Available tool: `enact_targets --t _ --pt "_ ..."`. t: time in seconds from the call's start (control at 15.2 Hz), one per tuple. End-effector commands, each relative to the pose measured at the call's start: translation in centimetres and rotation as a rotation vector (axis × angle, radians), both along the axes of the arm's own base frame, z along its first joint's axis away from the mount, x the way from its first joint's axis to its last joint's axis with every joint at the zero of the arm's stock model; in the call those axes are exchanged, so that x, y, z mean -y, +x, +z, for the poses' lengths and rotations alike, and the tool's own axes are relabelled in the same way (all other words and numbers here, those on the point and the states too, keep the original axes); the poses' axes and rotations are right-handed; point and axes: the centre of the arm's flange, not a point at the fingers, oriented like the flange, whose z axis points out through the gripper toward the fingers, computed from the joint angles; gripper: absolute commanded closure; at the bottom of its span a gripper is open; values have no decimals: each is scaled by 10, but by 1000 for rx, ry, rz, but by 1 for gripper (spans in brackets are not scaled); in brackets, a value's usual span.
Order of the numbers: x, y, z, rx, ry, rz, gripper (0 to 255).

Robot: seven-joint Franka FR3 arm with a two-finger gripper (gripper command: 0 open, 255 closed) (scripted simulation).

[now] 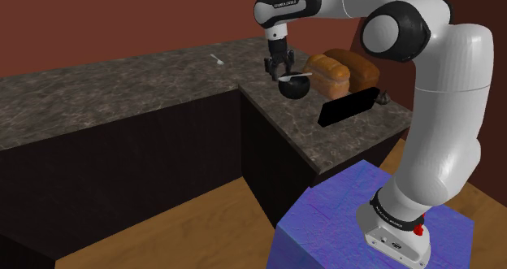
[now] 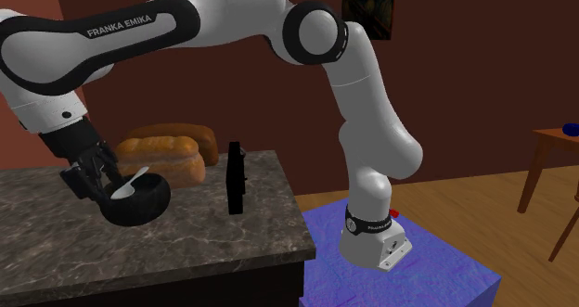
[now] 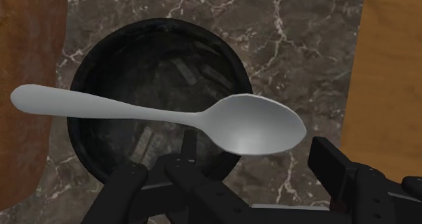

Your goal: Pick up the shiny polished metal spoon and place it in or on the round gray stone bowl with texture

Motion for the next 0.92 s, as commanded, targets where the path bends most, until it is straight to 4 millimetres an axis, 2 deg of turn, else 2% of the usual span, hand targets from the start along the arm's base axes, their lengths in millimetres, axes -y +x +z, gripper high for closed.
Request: enact_targets --t 0.0,0.26,0.53,0.86 --pt "0 0 0 0 0 0 0" --pt "0 0 0 0 0 0 0" --pt "0 15 48 0 0 0 0" --pt "0 15 48 0 0 0 0"
